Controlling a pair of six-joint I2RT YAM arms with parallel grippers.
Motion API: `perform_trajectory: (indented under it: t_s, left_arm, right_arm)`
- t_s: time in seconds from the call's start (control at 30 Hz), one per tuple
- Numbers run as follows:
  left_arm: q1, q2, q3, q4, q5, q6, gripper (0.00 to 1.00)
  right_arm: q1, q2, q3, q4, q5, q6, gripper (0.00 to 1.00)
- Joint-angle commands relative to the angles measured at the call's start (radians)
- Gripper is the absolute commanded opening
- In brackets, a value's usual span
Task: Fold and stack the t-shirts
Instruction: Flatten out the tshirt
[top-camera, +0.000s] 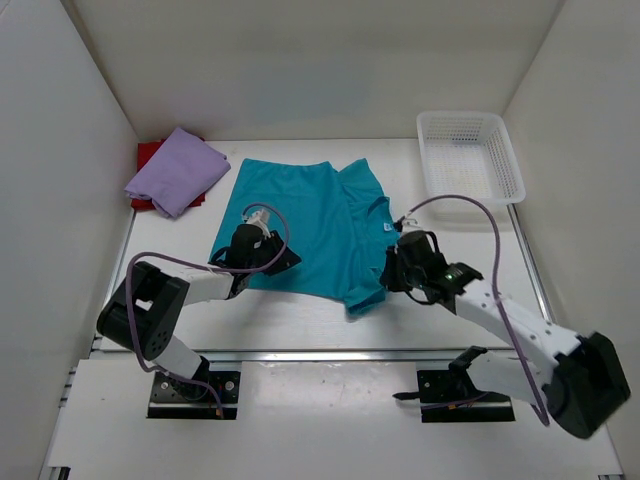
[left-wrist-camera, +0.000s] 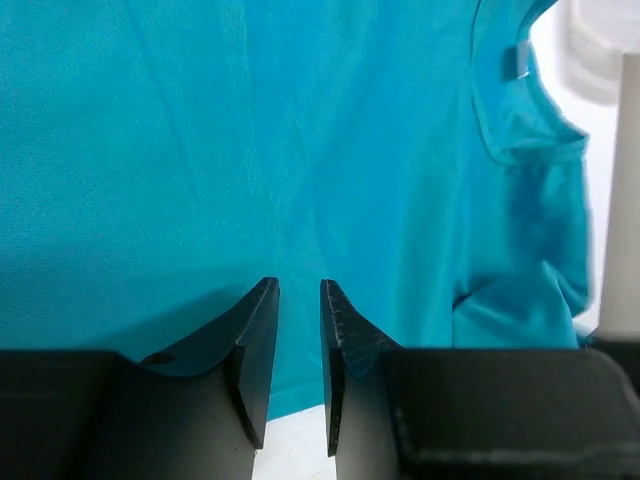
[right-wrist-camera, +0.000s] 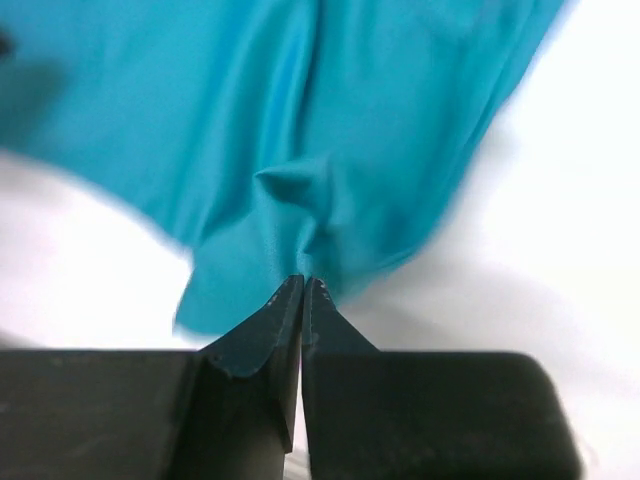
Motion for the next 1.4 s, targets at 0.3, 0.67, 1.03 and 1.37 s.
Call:
perform_trajectory:
  t_s: [0.3,0.67,1.03,1.37]
  left_arm:
    - [0.054,-0.143,-0.041,0.044,0.034,-0.015,0.35]
    - [0.135,-0.186,-0.095,-0.002,0.055,0.0,0.36]
    - [0.31,-0.291,-0.273,0.004,0.037,-0.006,0.38]
    - [0.51,-0.033,-0.225,0.206,0.201,-0.197,0.32]
  right_arm:
    - [-0.019,-0.435,-0.14,-0.304,-0.095,0.198,0.49]
    - [-0.351,0.067,-0.088,0.225,-0.171,0.013,0.38]
    - [-0.411,0.553,0.139,0.435,-0.189,0.033,0.01]
    - [-0.426,0.797,0.613,0.27,-0.125,0.004,0.0]
